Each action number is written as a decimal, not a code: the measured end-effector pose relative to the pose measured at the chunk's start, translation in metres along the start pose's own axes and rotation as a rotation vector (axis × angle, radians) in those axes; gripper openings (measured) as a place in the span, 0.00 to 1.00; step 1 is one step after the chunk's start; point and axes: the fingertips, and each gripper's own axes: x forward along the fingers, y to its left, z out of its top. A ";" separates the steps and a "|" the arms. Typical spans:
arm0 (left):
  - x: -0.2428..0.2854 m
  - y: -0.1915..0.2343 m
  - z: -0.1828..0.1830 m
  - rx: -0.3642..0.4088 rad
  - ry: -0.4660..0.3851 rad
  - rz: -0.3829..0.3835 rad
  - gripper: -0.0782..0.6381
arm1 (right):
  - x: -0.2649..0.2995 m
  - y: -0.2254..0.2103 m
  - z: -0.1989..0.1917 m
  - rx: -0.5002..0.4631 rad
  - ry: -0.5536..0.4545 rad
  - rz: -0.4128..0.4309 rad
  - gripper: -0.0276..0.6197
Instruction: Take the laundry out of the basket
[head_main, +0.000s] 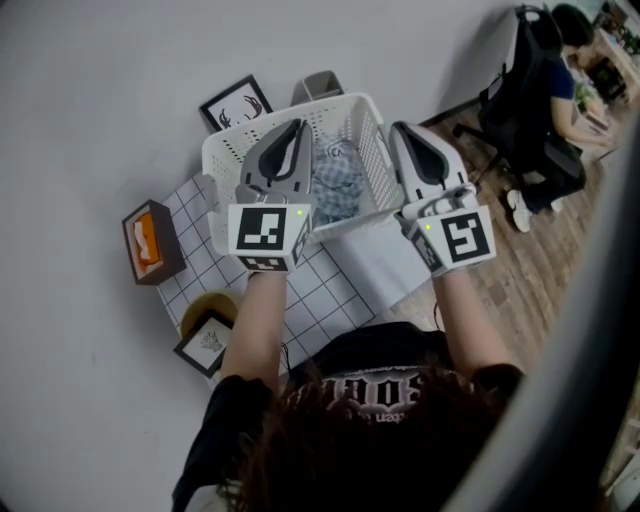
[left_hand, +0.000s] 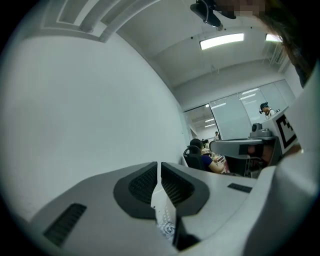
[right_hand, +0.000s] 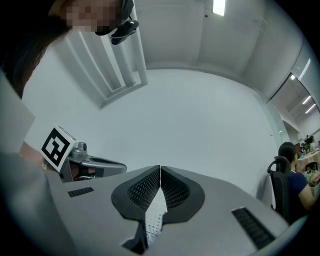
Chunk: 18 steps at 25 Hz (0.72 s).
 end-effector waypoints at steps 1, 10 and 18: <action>0.003 0.001 -0.003 -0.001 0.014 -0.009 0.12 | 0.002 -0.002 -0.001 0.000 0.001 0.004 0.09; 0.031 -0.015 -0.007 0.138 0.044 -0.232 0.13 | 0.018 -0.015 0.001 -0.004 -0.011 0.029 0.09; 0.045 -0.036 -0.068 0.142 0.185 -0.443 0.28 | 0.023 -0.018 -0.009 -0.013 -0.004 0.034 0.09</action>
